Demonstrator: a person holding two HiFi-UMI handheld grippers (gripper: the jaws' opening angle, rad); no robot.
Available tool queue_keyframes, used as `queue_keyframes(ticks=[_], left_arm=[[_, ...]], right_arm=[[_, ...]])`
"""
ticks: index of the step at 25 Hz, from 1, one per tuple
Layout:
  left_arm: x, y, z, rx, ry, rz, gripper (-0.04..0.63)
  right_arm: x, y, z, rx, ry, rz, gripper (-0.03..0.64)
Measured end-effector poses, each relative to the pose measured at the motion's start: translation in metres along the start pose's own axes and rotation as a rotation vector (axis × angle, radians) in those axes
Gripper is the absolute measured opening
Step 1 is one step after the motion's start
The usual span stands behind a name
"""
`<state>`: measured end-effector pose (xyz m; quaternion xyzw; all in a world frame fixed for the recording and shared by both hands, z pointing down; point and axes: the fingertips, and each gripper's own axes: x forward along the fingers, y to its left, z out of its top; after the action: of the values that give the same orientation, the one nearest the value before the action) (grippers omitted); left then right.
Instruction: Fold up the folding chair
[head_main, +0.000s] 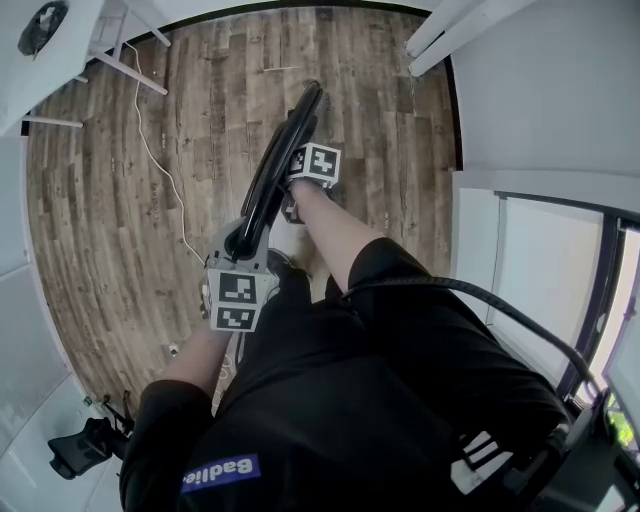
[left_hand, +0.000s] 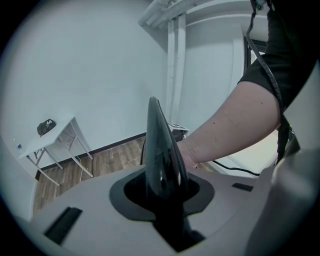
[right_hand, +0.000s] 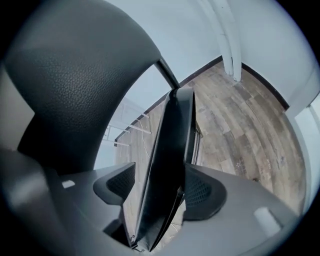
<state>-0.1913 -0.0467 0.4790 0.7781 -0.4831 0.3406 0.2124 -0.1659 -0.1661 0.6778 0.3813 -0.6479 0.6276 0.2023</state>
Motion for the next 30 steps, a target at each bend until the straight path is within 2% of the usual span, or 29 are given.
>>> queue_keyframes(ticks=[6,15,24,30], left_arm=[[-0.003,0.013,0.001,-0.02,-0.004,0.033,0.077],[-0.008,0.03,0.0,-0.04,0.009,0.044,0.064],[-0.01,0.039,0.0,-0.047,0.007,0.049,0.063],[-0.011,0.05,-0.001,-0.048,0.018,0.049,0.063]], right_arm=[[0.0,0.008,0.001,-0.012,-0.009,0.029,0.273],[-0.007,-0.002,-0.007,-0.013,-0.027,-0.002,0.273],[-0.013,0.002,-0.018,-0.112,-0.014,0.011,0.255],[-0.027,-0.005,-0.031,-0.115,0.001,0.016,0.255]])
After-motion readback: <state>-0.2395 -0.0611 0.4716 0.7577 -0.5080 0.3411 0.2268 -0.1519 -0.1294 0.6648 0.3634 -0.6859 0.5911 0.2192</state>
